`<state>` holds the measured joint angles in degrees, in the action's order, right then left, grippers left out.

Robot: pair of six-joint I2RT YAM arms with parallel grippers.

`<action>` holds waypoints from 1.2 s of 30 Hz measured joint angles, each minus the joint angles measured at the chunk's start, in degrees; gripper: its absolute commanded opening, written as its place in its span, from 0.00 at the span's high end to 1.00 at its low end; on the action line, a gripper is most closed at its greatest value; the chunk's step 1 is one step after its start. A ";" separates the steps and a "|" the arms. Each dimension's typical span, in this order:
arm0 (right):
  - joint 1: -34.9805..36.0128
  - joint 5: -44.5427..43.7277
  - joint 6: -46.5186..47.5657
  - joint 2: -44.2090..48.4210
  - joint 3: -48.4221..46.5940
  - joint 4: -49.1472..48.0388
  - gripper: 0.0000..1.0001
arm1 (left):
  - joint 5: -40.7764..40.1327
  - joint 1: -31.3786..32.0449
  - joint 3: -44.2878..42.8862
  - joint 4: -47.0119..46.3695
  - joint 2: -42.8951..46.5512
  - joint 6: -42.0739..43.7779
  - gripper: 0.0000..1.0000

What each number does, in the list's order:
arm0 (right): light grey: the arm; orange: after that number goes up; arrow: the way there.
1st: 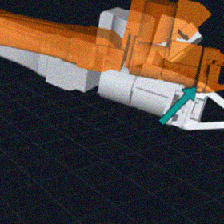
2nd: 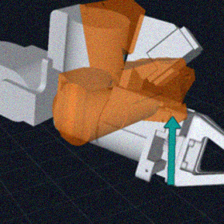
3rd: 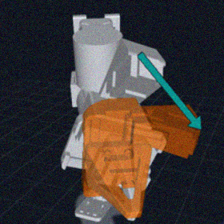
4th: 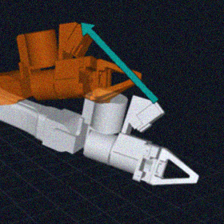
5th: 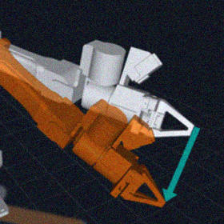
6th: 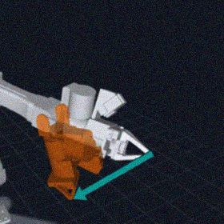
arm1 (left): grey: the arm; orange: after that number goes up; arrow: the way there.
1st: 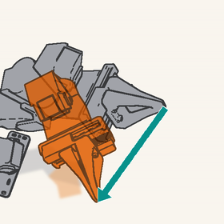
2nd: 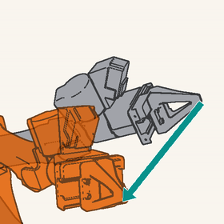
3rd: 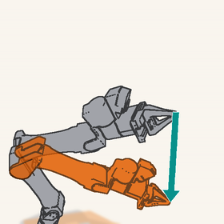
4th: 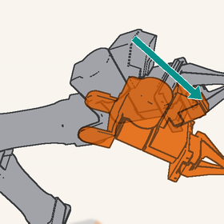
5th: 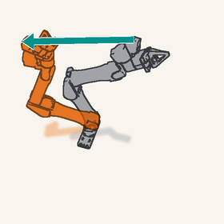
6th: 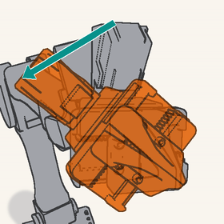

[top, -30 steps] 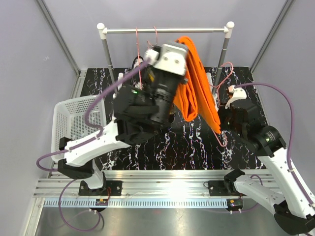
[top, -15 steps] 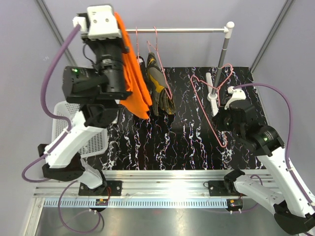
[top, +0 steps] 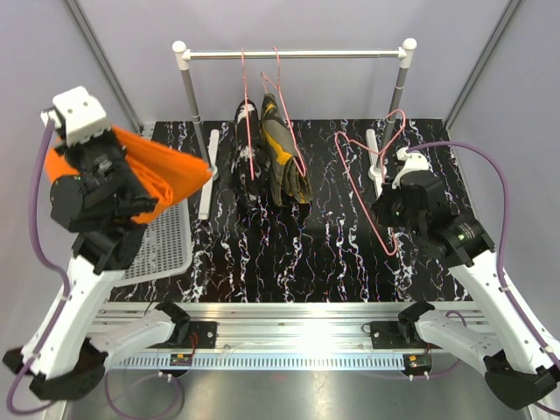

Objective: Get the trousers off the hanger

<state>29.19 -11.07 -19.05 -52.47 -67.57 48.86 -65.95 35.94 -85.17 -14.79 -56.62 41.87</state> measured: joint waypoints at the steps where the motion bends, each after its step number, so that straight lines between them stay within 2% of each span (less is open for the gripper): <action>1: 0.00 0.15 0.00 0.00 0.00 -0.17 1.00 | -0.68 -2.25 3.13 1.73 2.56 -1.68 1.00; 7: 0.00 2.99 -0.24 0.52 0.31 -1.92 1.00 | -2.75 -16.90 15.15 12.11 11.80 -10.91 1.00; 12: 0.00 6.69 -0.68 2.60 2.21 -3.98 1.00 | -2.93 -25.24 20.94 19.63 11.72 -16.94 1.00; 17: 0.00 8.55 -0.70 3.72 3.39 -4.68 1.00 | 1.36 -25.99 24.81 25.46 6.93 -20.44 1.00; 25: 0.00 9.11 -0.70 5.33 4.28 -5.86 1.00 | 12.55 -24.92 32.54 25.92 -0.72 -18.10 1.00; 35: 0.00 9.27 -0.70 5.33 4.28 -6.43 1.00 | 17.81 -20.81 30.73 25.99 -12.17 -12.92 1.00; 36: 0.00 9.27 -0.70 5.33 4.28 -6.56 1.00 | 17.81 -20.70 30.40 26.23 -13.11 -13.03 0.87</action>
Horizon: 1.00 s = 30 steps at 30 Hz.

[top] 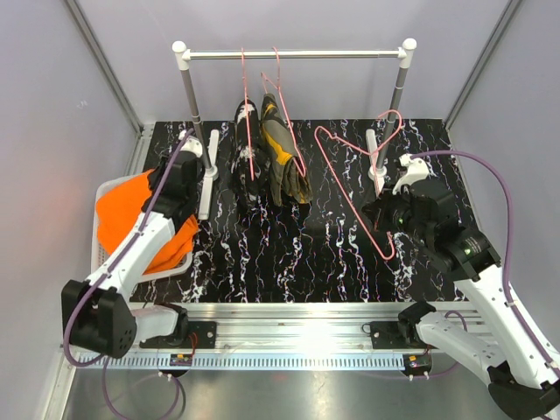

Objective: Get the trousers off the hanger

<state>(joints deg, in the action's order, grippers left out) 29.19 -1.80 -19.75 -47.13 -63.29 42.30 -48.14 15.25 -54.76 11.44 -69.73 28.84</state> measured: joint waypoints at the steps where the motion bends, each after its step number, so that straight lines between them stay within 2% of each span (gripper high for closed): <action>1: 0.00 0.00 0.00 0.00 0.00 -0.13 1.00 | 0.00 0.07 -0.48 0.76 -0.72 -0.26 0.42; 2: 0.00 0.00 0.00 0.00 0.00 -0.24 1.00 | 0.00 0.07 -0.96 1.73 -1.07 -0.35 0.20; 3: 0.00 0.00 0.00 -0.02 0.00 -0.33 1.00 | -0.15 0.09 -1.64 2.82 -1.20 -1.09 0.07; 4: 0.00 0.00 0.02 -0.02 0.00 -0.46 1.00 | -0.42 0.11 -2.62 3.78 -1.18 -1.88 0.01; 8: 0.02 -0.04 0.24 -0.28 0.00 -0.50 1.00 | -1.33 0.11 -10.75 10.43 -0.85 -8.41 0.01; 13: 0.00 -1.64 0.96 -1.27 0.00 -0.39 1.00 | 0.74 0.04 -21.35 20.48 3.30 -23.15 0.01; 17: 0.00 -3.19 1.55 -2.14 -0.26 -0.42 1.00 | 7.17 -2.23 -20.50 25.55 8.44 -35.34 0.01; 19: 0.00 -3.65 2.01 -2.67 -0.83 -0.37 1.00 | 10.86 -5.05 -19.37 27.50 8.07 -40.52 0.04; 22: 0.00 -4.15 2.56 -2.86 -1.95 -0.46 1.00 | 18.05 -11.04 -18.78 29.88 1.33 -47.21 0.09; 26: 0.00 -4.46 3.06 -2.64 -2.99 -0.68 1.00 | 27.45 -18.23 -17.90 29.92 -12.13 -53.51 0.12; 30: 0.00 -4.26 3.19 -2.64 -3.04 -0.76 1.00 | 31.91 -21.73 -15.89 29.73 -21.29 -58.31 0.14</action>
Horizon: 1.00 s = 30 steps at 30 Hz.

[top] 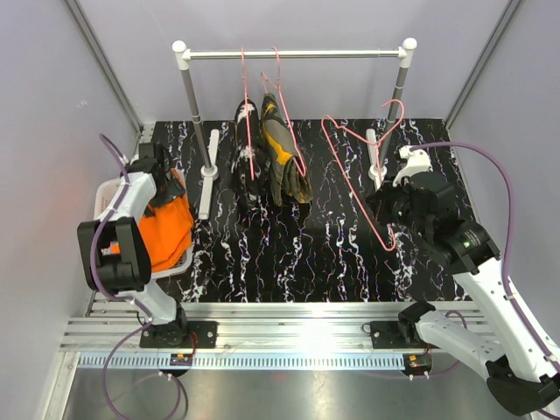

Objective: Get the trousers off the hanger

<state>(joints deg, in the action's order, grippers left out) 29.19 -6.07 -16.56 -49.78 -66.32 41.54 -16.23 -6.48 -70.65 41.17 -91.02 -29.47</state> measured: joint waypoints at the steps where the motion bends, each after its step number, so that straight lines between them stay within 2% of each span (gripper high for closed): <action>1: 0.00 0.11 0.07 -0.02 0.00 0.00 1.00 | 0.63 -0.22 0.61 -0.61 -1.88 -1.09 0.21; 4: 0.00 0.11 0.22 -0.02 0.00 0.00 1.00 | 1.70 -0.57 2.69 -3.98 -5.81 -3.96 0.48; 5: 0.00 0.09 0.28 -0.07 -0.09 0.07 1.00 | 2.49 -0.83 3.34 -5.22 -6.69 -4.83 0.67; 7: 0.00 0.07 0.42 -0.31 -0.63 0.17 1.00 | 3.45 -0.96 5.35 -7.54 -7.72 -5.81 0.73; 8: 0.00 0.04 0.52 -0.46 -1.07 0.22 1.00 | 3.58 -0.96 6.43 -8.55 -7.76 -5.99 0.81; 11: 0.00 -0.15 0.92 -0.68 -2.25 0.20 1.00 | 3.61 -0.98 6.97 -9.14 -7.45 -5.97 0.88; 14: 0.00 -0.26 1.11 -0.66 -2.97 0.04 1.00 | 3.54 -0.96 6.23 -8.41 -8.20 -5.62 0.89; 17: 0.00 -0.09 1.18 -0.72 -3.26 0.04 1.00 | 3.72 -0.96 4.44 -6.93 -9.75 -4.83 0.88; 21: 0.00 -0.31 1.84 -1.90 -4.79 0.28 1.00 | 3.85 -0.96 4.09 -6.32 -9.33 -3.87 0.65; 22: 0.00 -0.52 2.12 -2.43 -5.42 0.31 1.00 | 4.04 -0.96 4.09 -6.03 -8.72 -3.61 0.52; 24: 0.00 -1.07 2.82 -3.39 -6.62 0.31 1.00 | 4.17 -0.83 3.89 -4.33 -7.17 -2.71 0.41; 25: 0.00 -1.57 3.19 -3.78 -7.21 0.35 1.00 | 4.37 -0.76 3.82 -3.13 -5.86 -2.19 0.29; 28: 0.00 -2.93 4.00 -4.76 -8.76 0.33 1.00 | 5.18 -0.37 2.05 1.31 -0.17 -0.50 0.20; 30: 0.00 -3.58 4.50 -5.33 -9.55 0.28 1.00 | 5.57 -0.15 -0.22 3.02 3.58 0.50 0.19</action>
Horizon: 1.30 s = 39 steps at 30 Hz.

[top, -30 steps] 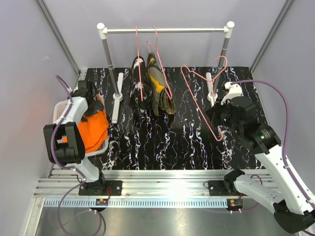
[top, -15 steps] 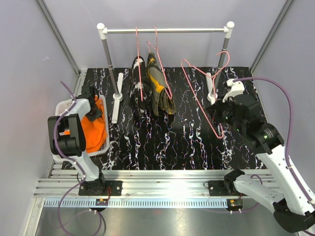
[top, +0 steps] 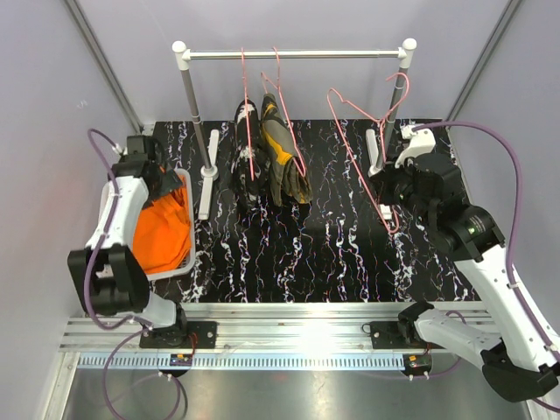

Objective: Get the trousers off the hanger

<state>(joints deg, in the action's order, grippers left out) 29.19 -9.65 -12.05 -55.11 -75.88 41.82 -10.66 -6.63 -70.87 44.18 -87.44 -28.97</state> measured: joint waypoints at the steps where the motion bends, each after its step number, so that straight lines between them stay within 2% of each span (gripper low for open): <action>1: 0.00 -0.28 0.42 -0.31 -0.33 -0.02 1.00 | 0.28 0.11 -1.36 0.46 2.03 0.57 0.19; 6: 0.00 -0.98 2.91 -2.78 -1.70 -0.35 1.00 | 2.54 0.15 -3.76 1.27 11.41 2.80 0.17; 8: 0.00 -1.77 4.22 -4.87 -3.45 -0.46 1.00 | 3.87 0.15 -3.61 2.05 14.97 3.54 0.11; 9: 0.00 -2.14 4.87 -6.14 -4.63 -0.61 1.00 | 4.57 0.15 -3.19 2.38 17.03 3.78 0.01; 17: -0.48 -6.97 9.60 -20.31 -17.33 -2.32 1.00 | 7.85 0.20 0.09 4.55 38.32 6.69 0.01; 21: -4.48 -5.75 9.94 -27.52 -22.84 -3.19 1.00 | 8.13 0.20 0.02 6.99 46.47 8.17 0.01; 25: -9.86 -5.64 9.94 -33.40 -25.18 -3.39 1.00 | 8.28 0.20 -0.31 9.42 47.82 9.51 0.01; 30: -12.11 -5.44 9.97 -36.52 -25.18 -2.51 1.00 | 9.16 0.22 -0.31 11.23 48.19 10.34 0.01; 31: -12.11 -5.29 9.97 -36.63 -25.14 -2.38 0.96 | 9.35 0.22 -0.31 11.43 48.33 10.49 0.01; 32: -12.11 -4.90 9.97 -36.63 -24.98 -2.36 0.87 | 9.51 0.22 -0.31 11.54 48.39 10.58 0.01; 34: -12.11 -4.42 9.92 -36.52 -24.83 -2.47 0.77 | 9.84 0.22 -0.31 11.61 48.41 10.75 0.01; 35: -12.11 -4.31 9.90 -36.46 -24.76 -2.56 0.69 | 9.94 0.22 -0.28 11.61 48.41 10.82 0.01; 36: -12.11 -4.26 9.92 -36.41 -24.74 -2.54 0.58 | 10.05 0.24 -0.28 11.63 48.41 10.95 0.01; 38: -12.11 -4.24 10.10 -36.13 -24.74 -2.49 0.52 | 10.08 0.44 -0.28 11.63 48.41 11.08 0.01; 39: -12.11 -4.24 10.19 -35.82 -24.74 -2.34 0.42 | 10.08 0.59 -0.28 11.63 48.41 11.17 0.01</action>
<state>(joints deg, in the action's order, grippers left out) 17.08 -13.89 -1.87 -90.94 -100.62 39.48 -0.58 -6.04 -71.16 55.81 -39.03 -17.80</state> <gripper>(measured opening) 0.455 0.987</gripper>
